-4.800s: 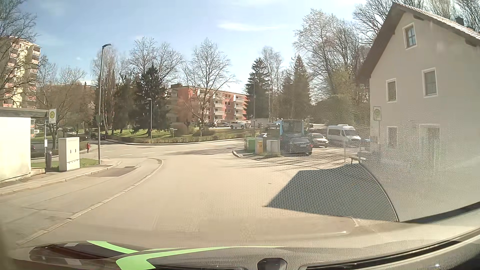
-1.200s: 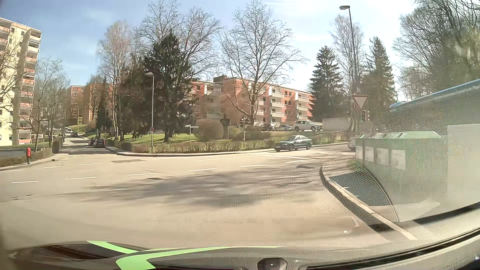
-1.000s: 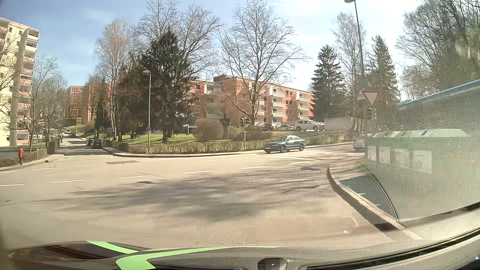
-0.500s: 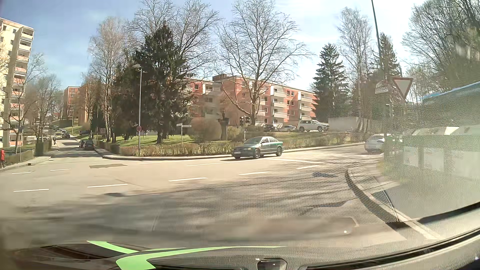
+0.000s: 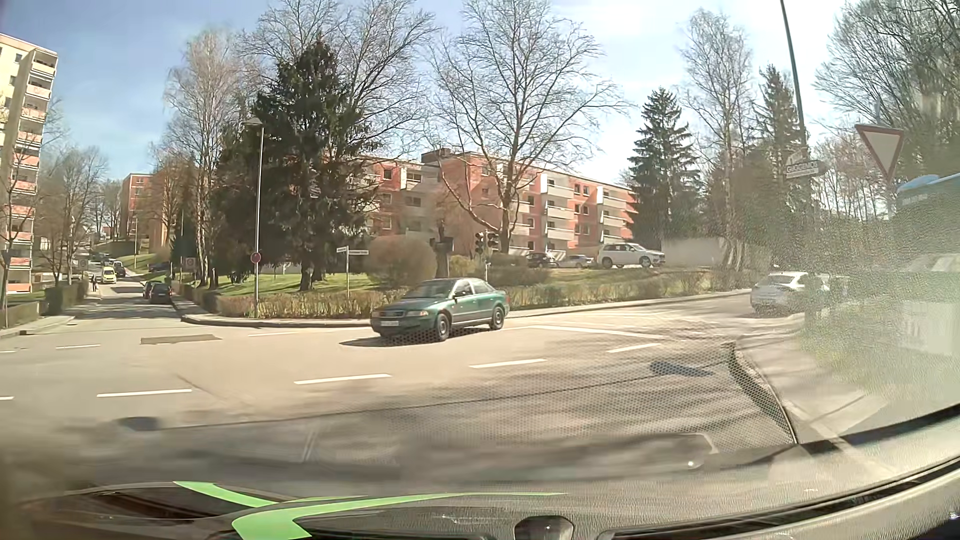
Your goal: Follow the waypoints while adhering to traffic rules and regulations
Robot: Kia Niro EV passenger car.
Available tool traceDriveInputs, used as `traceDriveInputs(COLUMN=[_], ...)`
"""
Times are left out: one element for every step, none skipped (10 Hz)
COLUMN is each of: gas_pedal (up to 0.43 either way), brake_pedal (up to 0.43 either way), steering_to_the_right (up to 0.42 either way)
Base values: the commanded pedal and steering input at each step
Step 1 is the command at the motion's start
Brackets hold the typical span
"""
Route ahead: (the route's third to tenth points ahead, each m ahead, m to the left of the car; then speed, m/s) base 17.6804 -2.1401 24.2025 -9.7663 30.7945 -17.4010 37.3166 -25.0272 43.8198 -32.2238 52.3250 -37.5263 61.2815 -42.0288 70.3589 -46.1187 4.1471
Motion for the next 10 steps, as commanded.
traceDriveInputs(gas_pedal=[0.000,0.000,0.000,0.000,0.000,0.000,0.000,0.000,0.000,0.000], brake_pedal=[0.256,0.256,0.256,0.256,0.256,0.256,0.189,0.000,0.000,0.000], steering_to_the_right=[0.020,0.020,0.020,0.020,0.023,0.026,0.028,0.031,0.035,0.037])
